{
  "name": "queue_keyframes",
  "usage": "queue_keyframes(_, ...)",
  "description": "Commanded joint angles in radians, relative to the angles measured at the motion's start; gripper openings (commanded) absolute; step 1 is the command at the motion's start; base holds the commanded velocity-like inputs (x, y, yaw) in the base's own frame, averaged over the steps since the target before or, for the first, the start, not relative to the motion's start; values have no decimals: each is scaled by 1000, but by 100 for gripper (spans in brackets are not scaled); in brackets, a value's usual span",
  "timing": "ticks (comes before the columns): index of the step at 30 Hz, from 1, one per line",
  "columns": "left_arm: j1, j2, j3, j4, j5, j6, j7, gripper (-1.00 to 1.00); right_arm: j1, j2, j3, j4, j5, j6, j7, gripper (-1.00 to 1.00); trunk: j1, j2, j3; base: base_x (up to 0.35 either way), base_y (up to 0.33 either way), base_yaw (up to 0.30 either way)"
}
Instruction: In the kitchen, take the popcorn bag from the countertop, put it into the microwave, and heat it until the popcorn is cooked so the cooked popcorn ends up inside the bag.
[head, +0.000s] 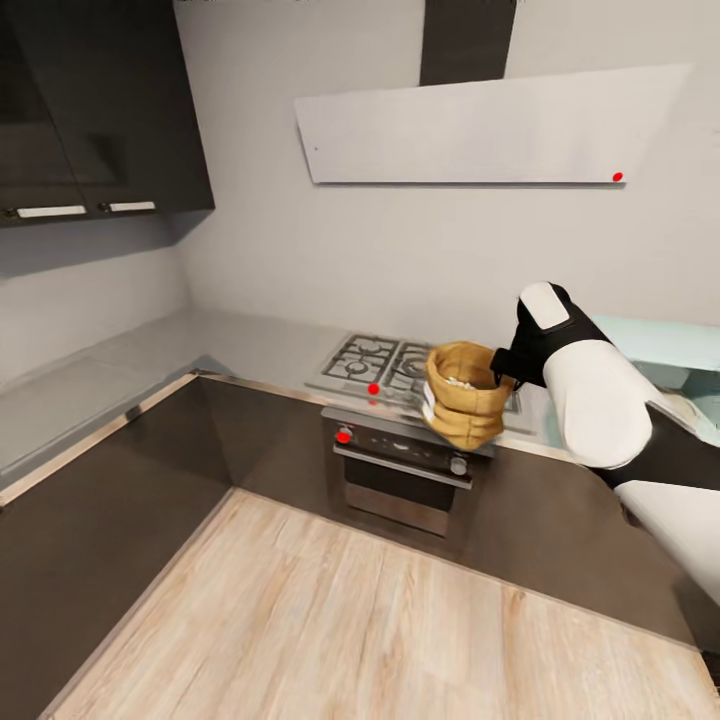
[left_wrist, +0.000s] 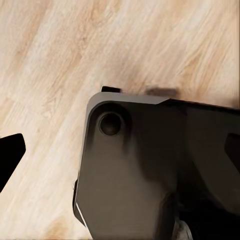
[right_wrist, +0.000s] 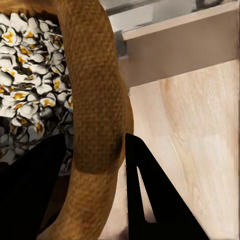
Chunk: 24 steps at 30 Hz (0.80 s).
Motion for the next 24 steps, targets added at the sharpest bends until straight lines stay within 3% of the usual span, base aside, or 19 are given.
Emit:
queue_keyframes(1,-1,-1,3,0,1,-3,1,100,-1,-2,-1,-2,-11,3,-10,-100,0,-2,-2,-306,-178,0)
queue_keyframes(24,1,3,1,0,2,-4,1,100,2,-8,3,-1,-11,3,-9,-100,0,-2,-2,-326,-129,0)
